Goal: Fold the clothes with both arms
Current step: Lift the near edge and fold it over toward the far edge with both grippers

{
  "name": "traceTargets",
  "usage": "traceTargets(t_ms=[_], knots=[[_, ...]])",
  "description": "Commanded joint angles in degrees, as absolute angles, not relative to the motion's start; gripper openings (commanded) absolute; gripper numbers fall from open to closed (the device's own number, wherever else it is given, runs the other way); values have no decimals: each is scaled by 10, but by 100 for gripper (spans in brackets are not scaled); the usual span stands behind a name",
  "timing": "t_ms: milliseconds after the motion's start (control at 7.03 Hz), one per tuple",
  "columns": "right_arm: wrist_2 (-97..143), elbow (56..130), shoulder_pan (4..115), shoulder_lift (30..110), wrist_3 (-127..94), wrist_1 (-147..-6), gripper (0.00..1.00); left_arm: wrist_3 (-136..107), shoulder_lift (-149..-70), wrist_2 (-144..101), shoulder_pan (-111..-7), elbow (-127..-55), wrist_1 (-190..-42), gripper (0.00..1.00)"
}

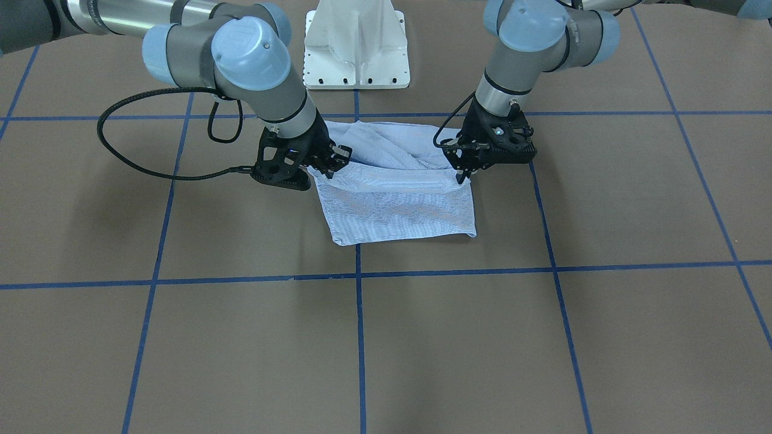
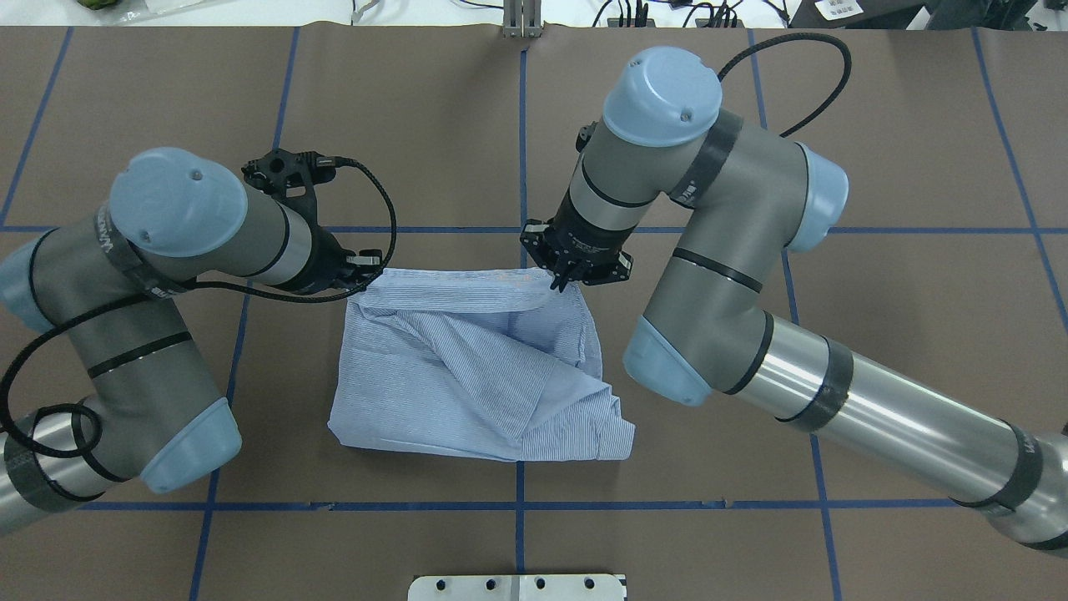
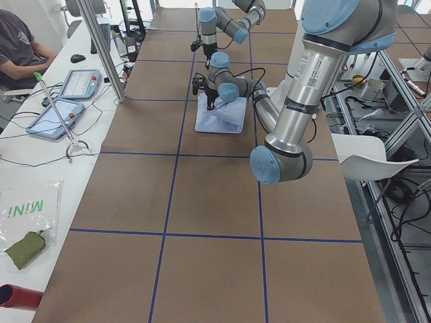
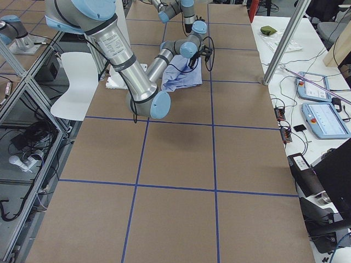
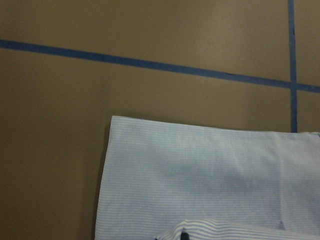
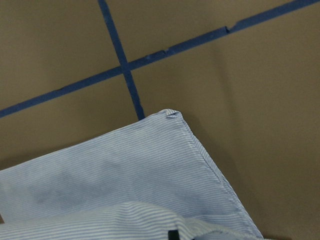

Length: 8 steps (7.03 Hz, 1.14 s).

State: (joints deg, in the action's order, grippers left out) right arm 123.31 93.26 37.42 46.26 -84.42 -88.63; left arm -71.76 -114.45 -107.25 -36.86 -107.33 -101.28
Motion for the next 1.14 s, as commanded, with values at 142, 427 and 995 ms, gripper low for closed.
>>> traceTargets(t_ms=[142, 427, 995], knots=[[1225, 856, 395, 418, -810, -885, 0, -699, -1157, -1084, -395, -1041, -1019, 0], [1215, 799, 396, 403, -810, -839, 0, -696, -1158, -1083, -398, -1017, -1039, 0], [1211, 793, 396, 402, -810, -824, 80, -698, -1158, -1083, -398, -997, -1061, 58]])
